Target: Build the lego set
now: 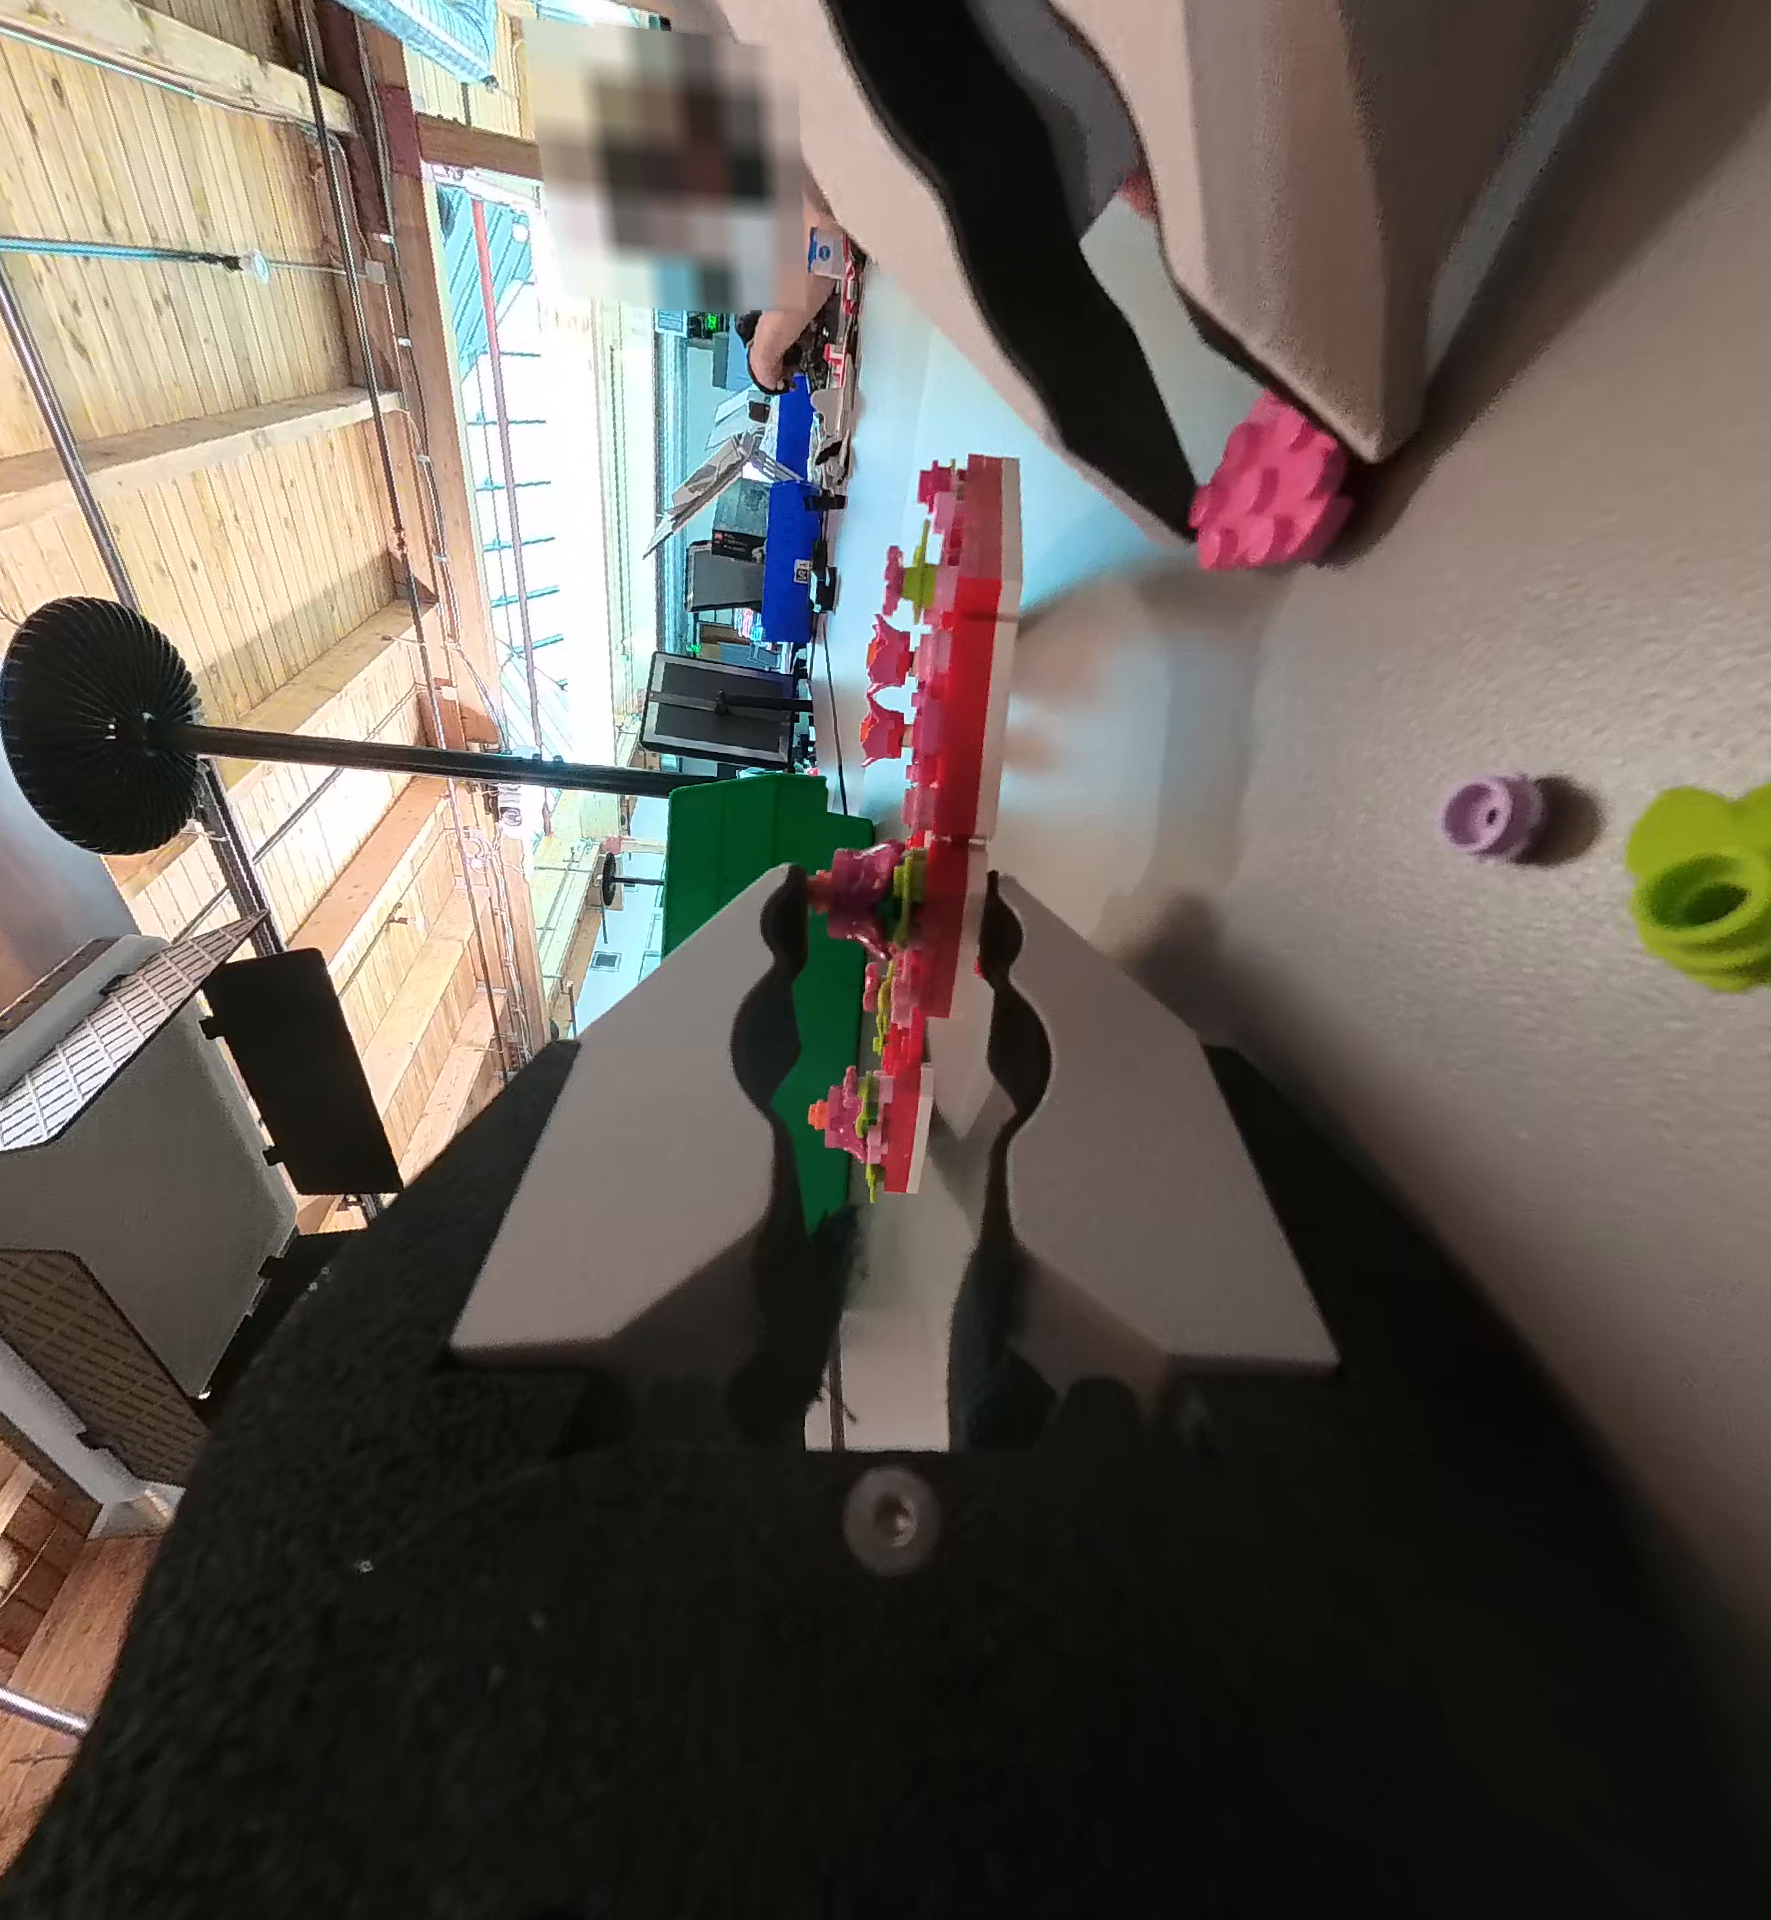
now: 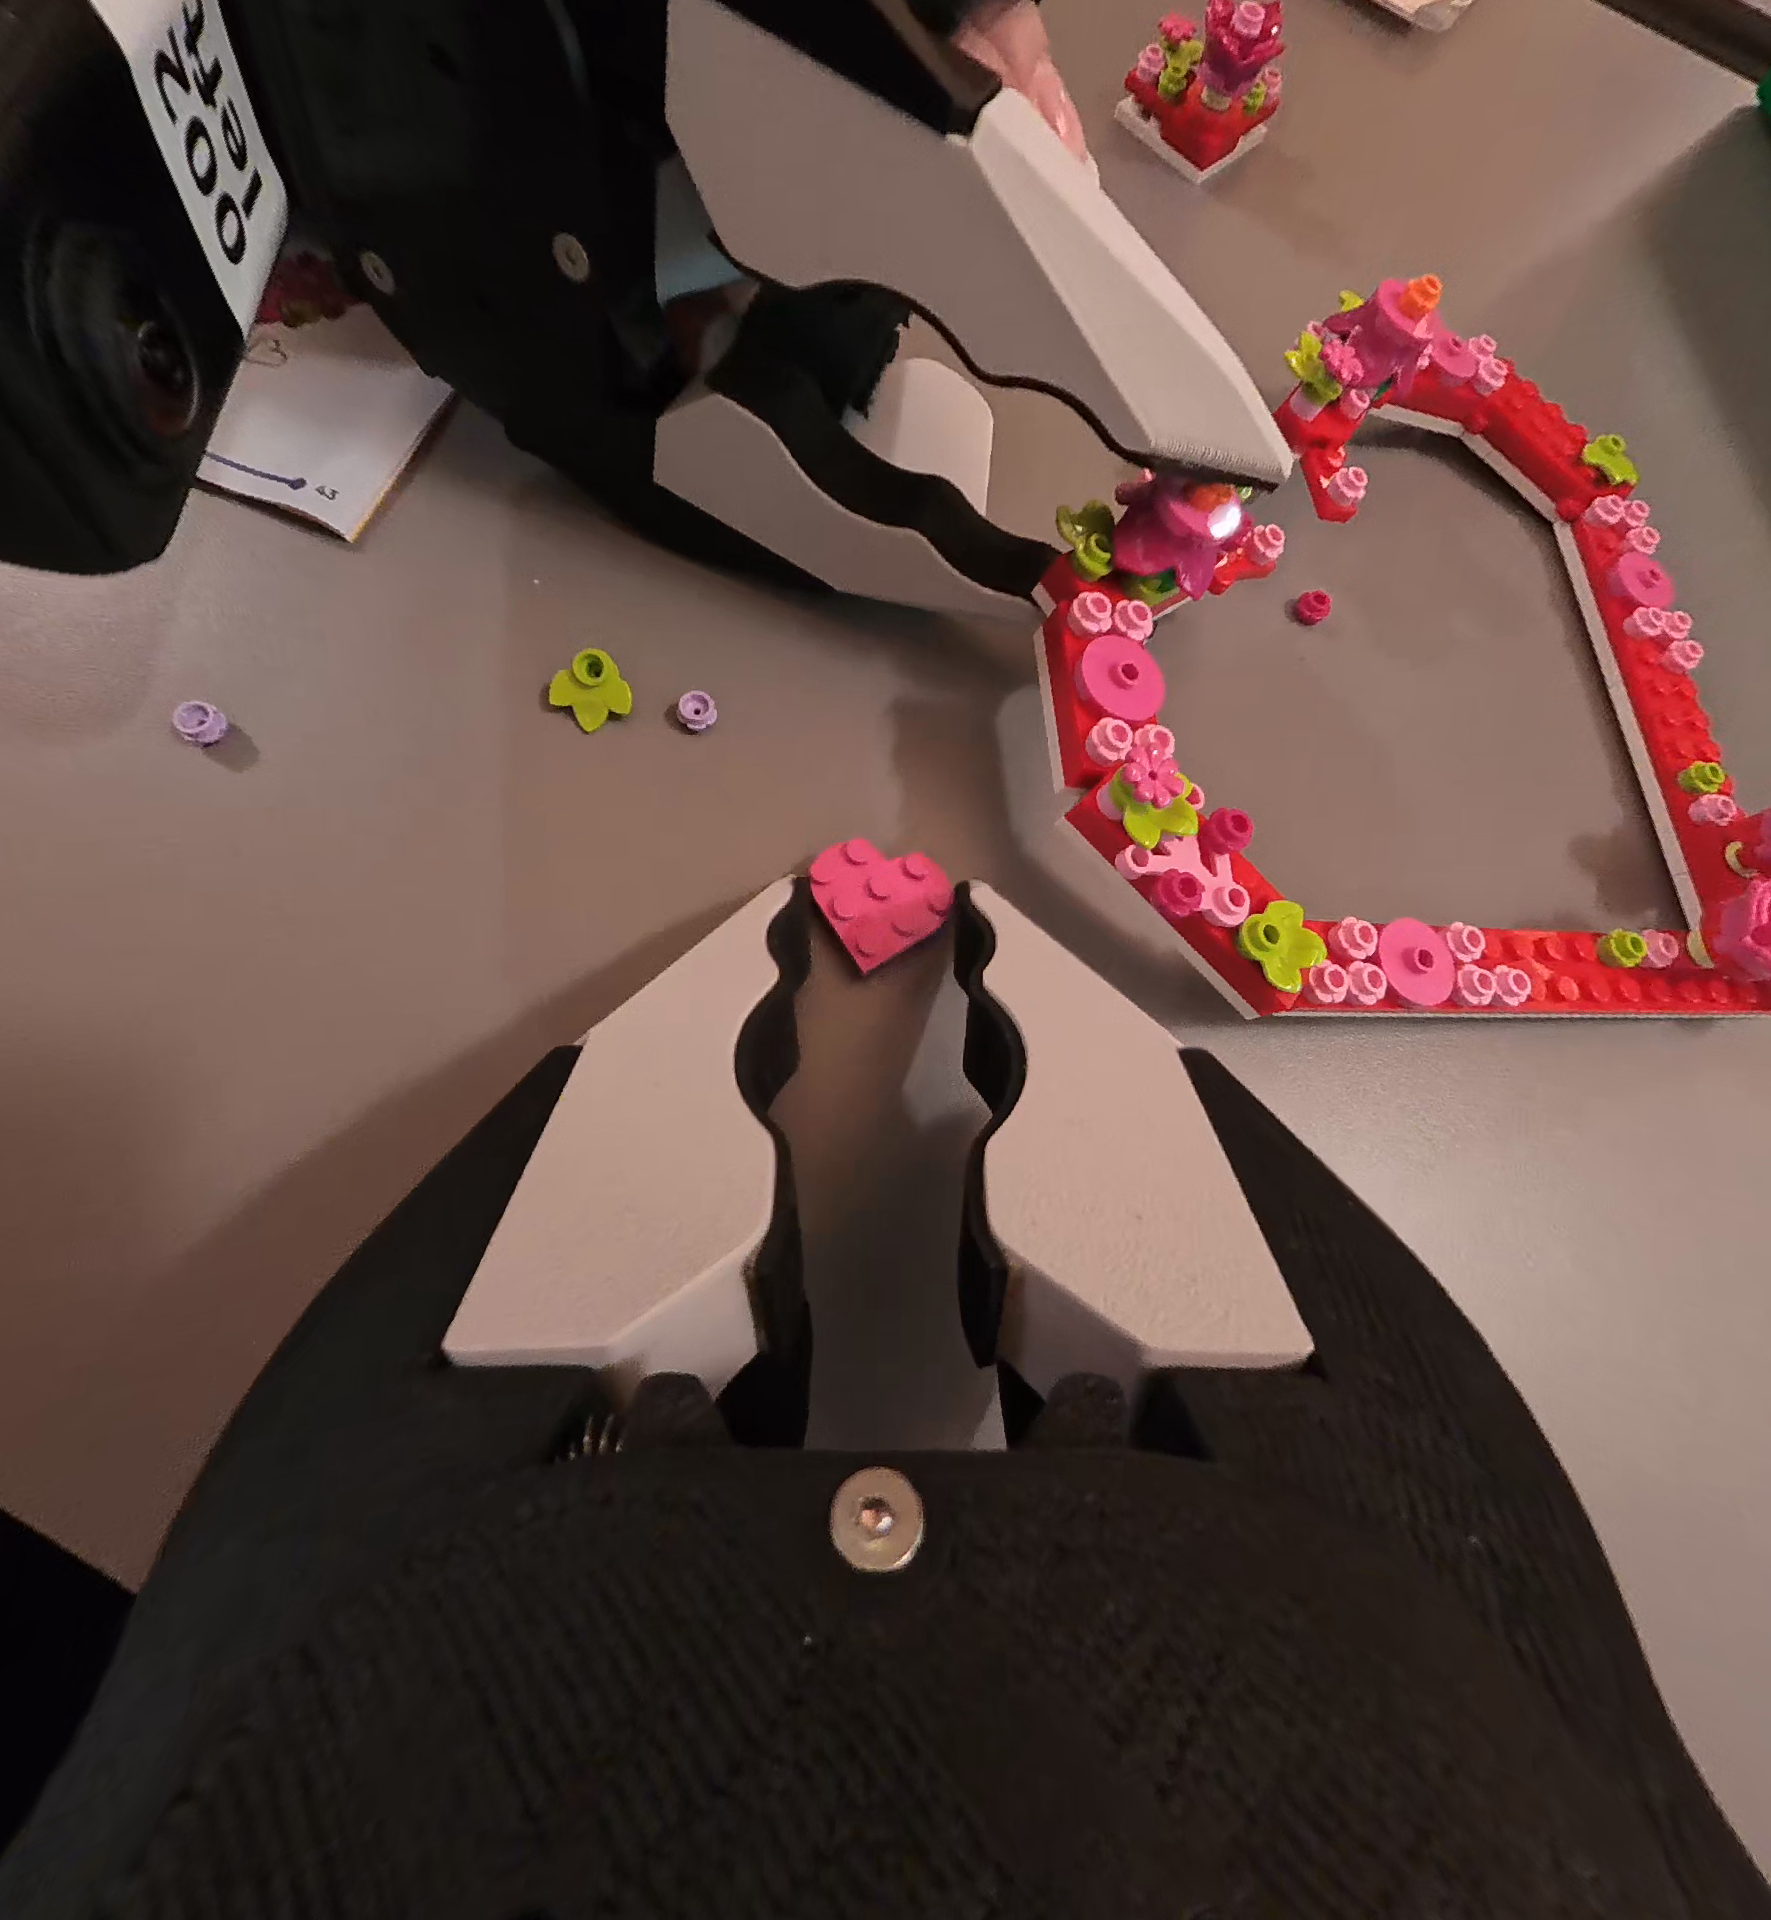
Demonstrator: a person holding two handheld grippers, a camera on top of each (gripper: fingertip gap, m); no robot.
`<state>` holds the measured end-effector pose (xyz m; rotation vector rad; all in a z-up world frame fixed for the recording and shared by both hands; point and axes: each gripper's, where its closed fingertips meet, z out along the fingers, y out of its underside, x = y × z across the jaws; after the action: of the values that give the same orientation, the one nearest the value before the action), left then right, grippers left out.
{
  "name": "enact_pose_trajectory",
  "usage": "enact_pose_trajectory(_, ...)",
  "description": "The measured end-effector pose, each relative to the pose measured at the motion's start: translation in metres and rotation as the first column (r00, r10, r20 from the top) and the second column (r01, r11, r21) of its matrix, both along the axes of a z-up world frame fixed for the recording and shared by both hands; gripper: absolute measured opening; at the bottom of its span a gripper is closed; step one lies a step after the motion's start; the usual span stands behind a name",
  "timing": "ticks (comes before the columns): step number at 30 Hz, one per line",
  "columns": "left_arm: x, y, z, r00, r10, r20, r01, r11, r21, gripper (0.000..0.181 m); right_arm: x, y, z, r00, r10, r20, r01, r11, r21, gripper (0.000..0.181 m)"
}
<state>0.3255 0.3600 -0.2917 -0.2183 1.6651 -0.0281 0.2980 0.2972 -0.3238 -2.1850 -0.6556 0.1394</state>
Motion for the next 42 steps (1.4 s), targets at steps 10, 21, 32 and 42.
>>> enact_pose_trajectory(10, 0.0, -0.002, -0.001, 1.0, -0.012, -0.003, 0.012, 1.0, -0.008, 0.03, 0.008, 0.021, 0.057, 0.981, -0.009, -0.196, 0.043, 0.984, 0.172, 0.025)
enact_pose_trajectory(21, 0.0, -0.004, -0.001, 1.0, -0.023, -0.003, 0.023, 1.0, -0.007, 0.03, 0.03, 0.041, 0.063, 0.652, -0.203, -0.73, 0.05, 0.973, -0.225, 0.025)
enact_pose_trajectory(32, 0.0, -0.005, 0.0, 1.0, -0.028, 0.0, 0.028, 1.0, -0.005, 0.03, 0.027, 0.042, 0.049, 0.749, -0.186, -0.636, 0.044, 0.972, -0.232, 0.025)
enact_pose_trajectory(42, 0.0, -0.006, 0.001, 0.999, -0.036, 0.007, 0.035, 0.999, 0.004, 0.03, 0.025, 0.044, 0.045, 0.848, -0.129, -0.514, 0.058, 0.987, -0.152, 0.025)
